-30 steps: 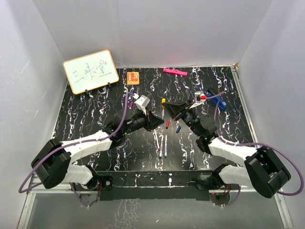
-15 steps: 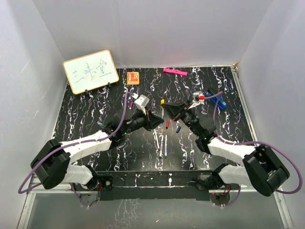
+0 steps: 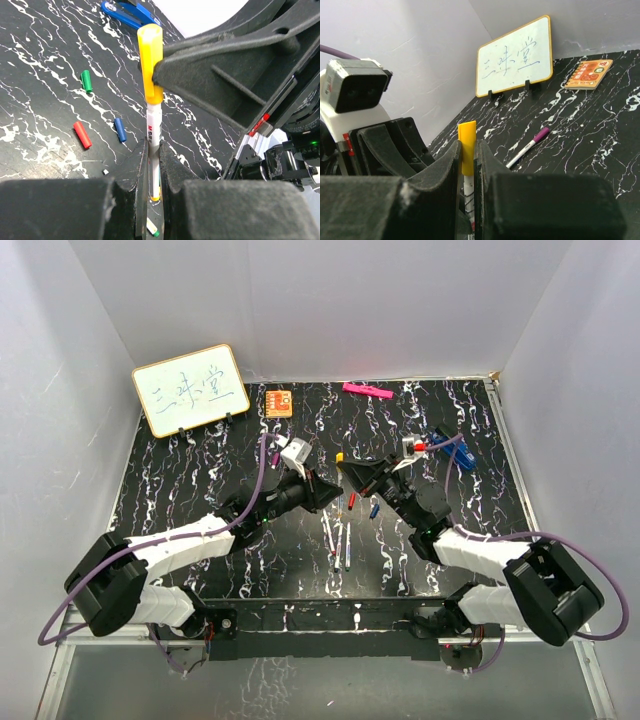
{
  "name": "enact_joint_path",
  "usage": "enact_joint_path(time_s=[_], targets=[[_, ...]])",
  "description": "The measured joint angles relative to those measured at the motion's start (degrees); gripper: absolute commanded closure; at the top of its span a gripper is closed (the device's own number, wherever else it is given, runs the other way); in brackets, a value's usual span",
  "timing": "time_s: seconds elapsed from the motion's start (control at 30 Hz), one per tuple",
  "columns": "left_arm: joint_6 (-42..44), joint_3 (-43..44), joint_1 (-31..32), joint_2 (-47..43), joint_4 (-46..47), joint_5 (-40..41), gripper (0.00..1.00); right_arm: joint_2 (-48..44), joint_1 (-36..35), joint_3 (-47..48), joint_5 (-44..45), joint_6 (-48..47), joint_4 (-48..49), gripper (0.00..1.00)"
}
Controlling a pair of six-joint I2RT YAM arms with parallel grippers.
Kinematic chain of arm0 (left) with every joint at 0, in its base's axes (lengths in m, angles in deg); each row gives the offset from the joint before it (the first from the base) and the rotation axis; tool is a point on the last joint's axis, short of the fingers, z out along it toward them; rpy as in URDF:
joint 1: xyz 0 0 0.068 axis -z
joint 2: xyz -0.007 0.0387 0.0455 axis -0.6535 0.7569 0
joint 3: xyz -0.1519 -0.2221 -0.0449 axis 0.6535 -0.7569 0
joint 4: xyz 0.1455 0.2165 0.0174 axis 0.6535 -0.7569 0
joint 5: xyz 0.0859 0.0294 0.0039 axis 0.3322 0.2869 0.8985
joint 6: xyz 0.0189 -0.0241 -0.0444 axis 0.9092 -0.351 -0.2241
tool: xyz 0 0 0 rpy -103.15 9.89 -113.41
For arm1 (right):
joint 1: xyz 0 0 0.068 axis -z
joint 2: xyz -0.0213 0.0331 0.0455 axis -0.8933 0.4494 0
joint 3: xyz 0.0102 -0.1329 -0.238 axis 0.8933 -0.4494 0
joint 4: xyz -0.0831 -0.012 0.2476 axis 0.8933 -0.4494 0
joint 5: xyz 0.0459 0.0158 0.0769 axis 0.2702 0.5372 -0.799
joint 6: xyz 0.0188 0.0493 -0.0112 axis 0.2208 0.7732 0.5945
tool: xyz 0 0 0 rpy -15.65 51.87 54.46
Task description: Insert the pens into the pen caps
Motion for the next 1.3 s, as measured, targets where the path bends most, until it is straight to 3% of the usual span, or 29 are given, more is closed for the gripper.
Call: enact_joint_path(time_s=[0.67,1.3], targets=[[-0.98,0.00,-3.41,0.02,1.70,1.03,1.00,5.99,-0.13,4.66,-1.03,-0.44,-0.70,1.00],[0.92,0.02,-7.85,0.04,-0.94,-2.27,1.00,9.75,-4.37,8.02,6.05,-2.97,-3.93,1.00]])
